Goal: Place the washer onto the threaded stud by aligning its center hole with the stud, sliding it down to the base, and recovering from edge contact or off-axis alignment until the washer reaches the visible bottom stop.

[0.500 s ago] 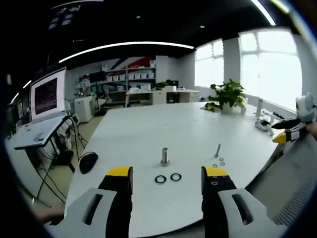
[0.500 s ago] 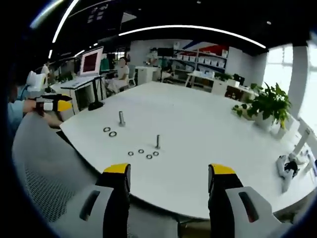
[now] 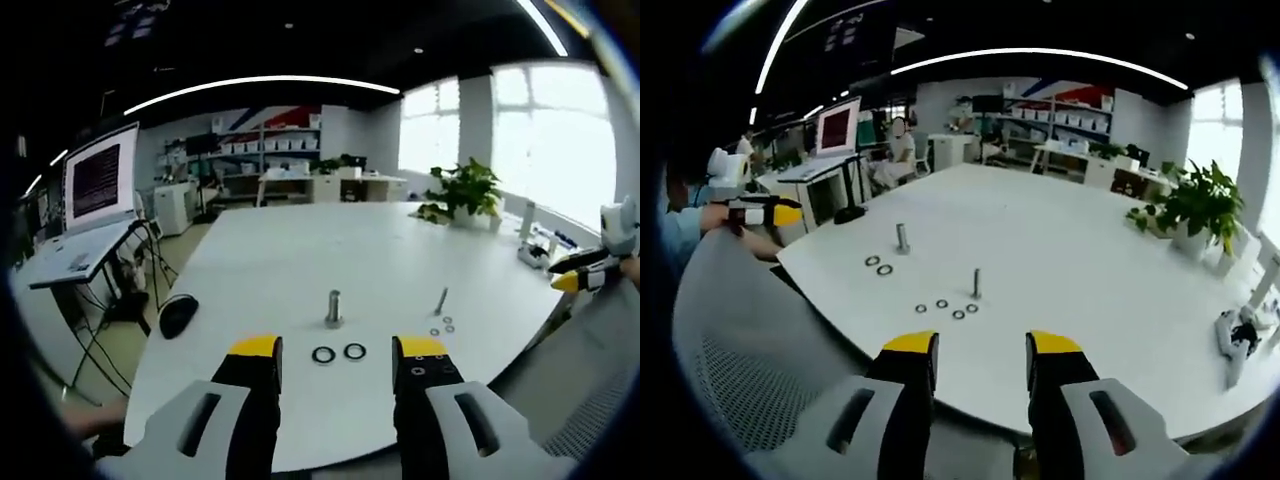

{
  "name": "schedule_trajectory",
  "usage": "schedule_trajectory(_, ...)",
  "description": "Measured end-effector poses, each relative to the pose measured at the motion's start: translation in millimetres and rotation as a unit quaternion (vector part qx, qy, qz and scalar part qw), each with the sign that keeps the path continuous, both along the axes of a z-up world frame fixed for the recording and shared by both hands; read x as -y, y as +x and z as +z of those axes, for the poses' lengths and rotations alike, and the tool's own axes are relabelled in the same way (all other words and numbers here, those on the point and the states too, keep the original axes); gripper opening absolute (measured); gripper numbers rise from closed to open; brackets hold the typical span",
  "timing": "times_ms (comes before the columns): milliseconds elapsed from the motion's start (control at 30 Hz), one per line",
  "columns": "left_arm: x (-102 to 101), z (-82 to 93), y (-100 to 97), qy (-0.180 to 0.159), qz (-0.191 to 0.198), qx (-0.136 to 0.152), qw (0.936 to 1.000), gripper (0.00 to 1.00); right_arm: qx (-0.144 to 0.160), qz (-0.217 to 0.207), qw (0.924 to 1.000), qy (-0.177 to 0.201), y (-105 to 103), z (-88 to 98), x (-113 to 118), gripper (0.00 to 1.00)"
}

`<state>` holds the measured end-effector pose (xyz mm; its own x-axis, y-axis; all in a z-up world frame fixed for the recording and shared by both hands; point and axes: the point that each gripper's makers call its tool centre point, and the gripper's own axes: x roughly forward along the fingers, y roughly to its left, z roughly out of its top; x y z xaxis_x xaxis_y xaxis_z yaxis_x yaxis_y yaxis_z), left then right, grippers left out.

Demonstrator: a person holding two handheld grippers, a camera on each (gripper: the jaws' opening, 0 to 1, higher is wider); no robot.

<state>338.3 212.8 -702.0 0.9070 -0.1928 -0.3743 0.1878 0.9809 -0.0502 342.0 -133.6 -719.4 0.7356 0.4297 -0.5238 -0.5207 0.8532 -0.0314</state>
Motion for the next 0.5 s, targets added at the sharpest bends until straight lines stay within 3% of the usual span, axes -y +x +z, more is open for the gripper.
schedule_trajectory(67,0.8,-0.8,-0.5,0.0,-0.001,-0.002,1.0,0.42,-0.012,0.009,0.9999,0.002,-3.6,-2.8,-2.9,0.36)
schedule_trajectory(200,0.4,-1.8,-0.8,0.001,-0.001,-0.005,1.0,0.42,0.001,0.009,1.0,0.001,-1.5,1.0,-3.8,0.35)
schedule_trajectory(300,-0.6,-2.0,-1.3,-0.002,0.002,-0.006,1.0,0.42,-0.008,0.01,0.9999,0.002,-2.8,-1.3,-4.8,0.35)
schedule_trajectory(500,-4.1,6.4,-0.8,-0.008,0.013,0.017,0.9997,0.37,-0.025,0.021,0.9995,0.004,-6.2,-4.8,-8.4,0.34)
